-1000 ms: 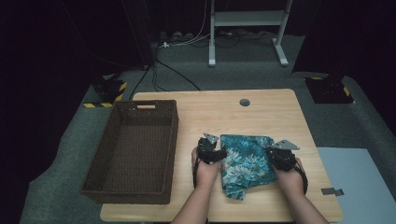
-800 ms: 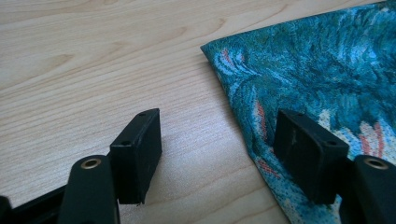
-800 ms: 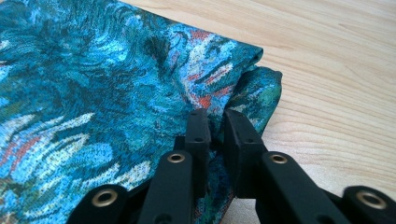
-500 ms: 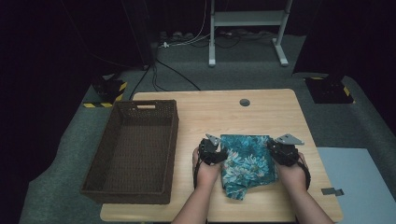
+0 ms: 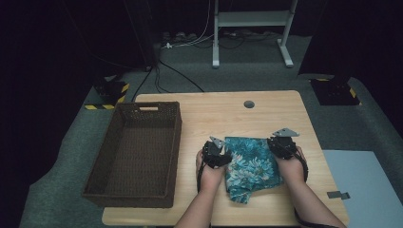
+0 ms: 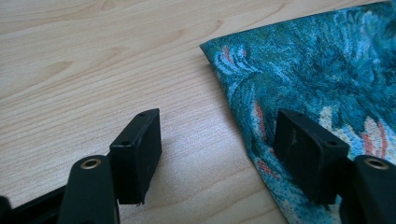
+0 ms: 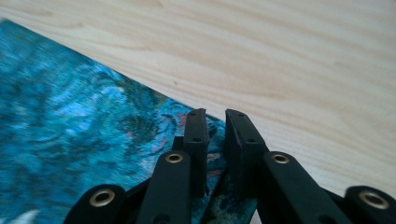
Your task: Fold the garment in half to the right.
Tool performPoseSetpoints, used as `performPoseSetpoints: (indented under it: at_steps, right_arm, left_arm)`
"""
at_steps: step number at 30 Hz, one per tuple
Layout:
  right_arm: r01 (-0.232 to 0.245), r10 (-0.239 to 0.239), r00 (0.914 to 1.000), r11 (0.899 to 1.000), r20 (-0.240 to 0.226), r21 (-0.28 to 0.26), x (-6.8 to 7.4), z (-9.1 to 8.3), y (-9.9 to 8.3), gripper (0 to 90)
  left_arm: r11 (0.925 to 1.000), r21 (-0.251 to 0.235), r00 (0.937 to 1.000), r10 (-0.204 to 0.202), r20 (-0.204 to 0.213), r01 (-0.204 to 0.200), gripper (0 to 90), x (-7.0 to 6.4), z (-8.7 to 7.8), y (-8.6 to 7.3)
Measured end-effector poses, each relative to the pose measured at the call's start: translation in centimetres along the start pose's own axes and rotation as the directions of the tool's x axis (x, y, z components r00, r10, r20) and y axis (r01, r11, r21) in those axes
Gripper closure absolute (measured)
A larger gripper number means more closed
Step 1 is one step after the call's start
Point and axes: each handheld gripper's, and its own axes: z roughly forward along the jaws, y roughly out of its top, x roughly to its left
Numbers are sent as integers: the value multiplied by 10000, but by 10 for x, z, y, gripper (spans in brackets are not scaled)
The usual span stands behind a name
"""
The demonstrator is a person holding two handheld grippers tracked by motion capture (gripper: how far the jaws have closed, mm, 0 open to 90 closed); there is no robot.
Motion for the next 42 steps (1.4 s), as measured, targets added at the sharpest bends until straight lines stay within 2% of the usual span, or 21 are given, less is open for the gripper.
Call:
performPoseSetpoints:
  at_steps: [4,14,16,19,26,29,31,37,42]
  right_arm:
    - [-128,129,9999,9998,-81,121,-3,8,-6,799]
    - [-207,208,9997,9997,-88,95,-3,10,-6,799]
    - [-278,281,9995,9995,-169,173,-4,9,-5,773]
    - [-347,352,9992,9991,-200,235,-4,6,-2,731]
    - [-462,460,9988,9988,-183,-142,-4,-9,2,648]
    - [-458,450,9986,9985,-261,-299,-3,-19,0,627]
    - [-425,413,9985,9985,-362,-340,-1,-25,-2,625]
    - [-259,222,9969,9985,-756,-480,8,-49,-19,644]
    - [-325,283,9940,9988,-1055,-379,18,-62,-39,649]
  left_arm:
    - [10000,2,10000,-23,19,23,324,0,0,0]
    - [10000,-7,10000,41,-13,-41,317,0,-1,-1]
    - [9997,-21,9997,233,-45,-233,309,-1,-2,-1]
    - [9998,16,9998,200,-43,-200,293,-1,-1,-1]
    - [9993,44,9991,-361,240,360,268,2,-2,-2]
    - [9992,7,9986,-388,372,388,260,1,-6,-3]
    - [9984,-87,9971,-559,524,564,259,-2,-11,-6]
    - [9989,-241,9970,-376,679,393,259,-9,-25,-10]
    - [9998,-176,9972,-121,738,135,263,-18,-33,-15]
